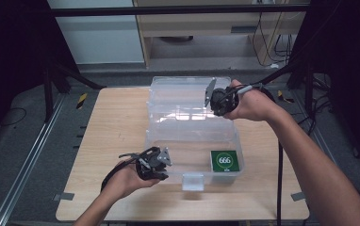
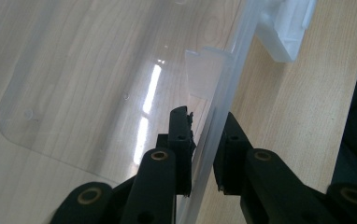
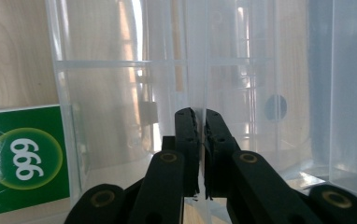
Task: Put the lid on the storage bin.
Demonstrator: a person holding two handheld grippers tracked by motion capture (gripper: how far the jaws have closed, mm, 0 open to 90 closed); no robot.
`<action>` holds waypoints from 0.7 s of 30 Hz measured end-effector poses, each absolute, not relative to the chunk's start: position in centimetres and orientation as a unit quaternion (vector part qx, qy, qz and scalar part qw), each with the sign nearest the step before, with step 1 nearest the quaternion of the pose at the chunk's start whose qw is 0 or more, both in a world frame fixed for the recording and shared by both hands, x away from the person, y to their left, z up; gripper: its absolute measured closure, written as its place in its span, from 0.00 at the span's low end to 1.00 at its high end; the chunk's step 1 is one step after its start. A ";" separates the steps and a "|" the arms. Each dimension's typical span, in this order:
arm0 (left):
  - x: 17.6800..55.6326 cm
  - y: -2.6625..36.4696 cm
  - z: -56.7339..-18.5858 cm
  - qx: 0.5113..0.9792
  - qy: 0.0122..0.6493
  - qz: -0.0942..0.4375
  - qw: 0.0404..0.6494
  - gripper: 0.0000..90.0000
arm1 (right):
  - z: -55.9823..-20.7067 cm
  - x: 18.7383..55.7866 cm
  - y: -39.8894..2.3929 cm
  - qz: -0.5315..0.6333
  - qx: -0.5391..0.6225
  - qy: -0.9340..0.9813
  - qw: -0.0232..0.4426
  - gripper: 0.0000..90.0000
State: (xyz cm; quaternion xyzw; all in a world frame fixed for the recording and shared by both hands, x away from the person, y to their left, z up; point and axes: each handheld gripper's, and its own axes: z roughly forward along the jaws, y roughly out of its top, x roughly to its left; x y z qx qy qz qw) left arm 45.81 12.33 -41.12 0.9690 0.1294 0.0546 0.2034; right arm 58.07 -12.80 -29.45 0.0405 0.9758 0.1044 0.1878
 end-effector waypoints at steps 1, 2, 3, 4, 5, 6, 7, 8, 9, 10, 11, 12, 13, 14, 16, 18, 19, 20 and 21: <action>45.8 12.3 -41.1 0.968 0.133 0.054 0.204 0.87 | -29.4 57.9 -12.8 0.104 0.040 0.976 0.188 0.96; 45.8 12.3 -41.1 0.968 0.133 0.054 0.204 0.87 | -29.3 57.7 -12.7 0.103 0.035 0.976 0.189 0.96; 45.7 12.3 -41.2 0.968 0.135 0.055 0.204 0.87 | -29.2 57.4 -12.7 0.106 0.035 0.975 0.190 0.96; 45.7 12.3 -41.2 0.968 0.135 0.055 0.204 0.87 | -29.2 57.2 -12.7 0.106 0.032 0.975 0.192 0.96; 45.3 12.2 -41.2 0.964 0.164 0.048 0.206 0.87 | -29.1 57.0 -12.7 0.106 0.031 0.975 0.193 0.96; 45.3 12.2 -41.2 0.964 0.164 0.048 0.206 0.87 | -29.1 57.0 -12.7 0.106 0.031 0.975 0.193 0.96; 45.2 12.2 -41.2 0.962 0.170 0.049 0.206 0.87 | -29.0 56.5 -12.7 0.107 0.029 0.975 0.194 0.96; 45.3 12.2 -41.2 0.964 0.160 0.052 0.207 0.87 | -29.0 56.3 -12.7 0.108 0.026 0.974 0.195 0.96; 45.3 12.2 -41.2 0.964 0.160 0.052 0.207 0.87 | -29.0 56.3 -12.7 0.108 0.026 0.974 0.195 0.96; 45.4 12.2 -41.3 0.964 0.157 0.052 0.207 0.87 | -28.9 56.0 -12.7 0.110 0.024 0.974 0.196 0.96; 45.3 12.2 -41.3 0.964 0.160 0.053 0.207 0.86 | -28.9 55.8 -12.7 0.111 0.023 0.974 0.195 0.96; 45.3 12.2 -41.2 0.964 0.160 0.054 0.206 0.86 | -28.8 55.5 -12.8 0.113 0.023 0.974 0.195 0.96; 45.4 12.2 -41.2 0.965 0.153 0.054 0.206 0.86 | -28.8 55.3 -12.8 0.115 0.022 0.974 0.196 0.96; 45.6 12.3 -41.2 0.968 0.136 0.060 0.204 0.86 | -28.8 55.1 -12.9 0.115 0.021 0.974 0.195 0.96; 45.6 12.3 -41.2 0.967 0.138 0.061 0.205 0.86 | -28.7 54.6 -12.9 0.118 0.016 0.973 0.196 0.96; 45.6 12.2 -41.2 0.967 0.137 0.062 0.204 0.86 | -28.7 54.5 -12.9 0.117 0.017 0.973 0.196 0.96; 45.6 12.2 -41.2 0.967 0.139 0.063 0.204 0.86 | -28.7 54.5 -12.9 0.117 0.016 0.973 0.196 0.96; 45.6 12.2 -41.2 0.967 0.139 0.063 0.205 0.86 | -28.7 54.7 -12.9 0.116 0.020 0.974 0.196 0.96; 45.5 12.1 -41.3 0.965 0.148 0.065 0.209 0.85 | -28.8 54.8 -12.9 0.116 0.022 0.973 0.197 0.96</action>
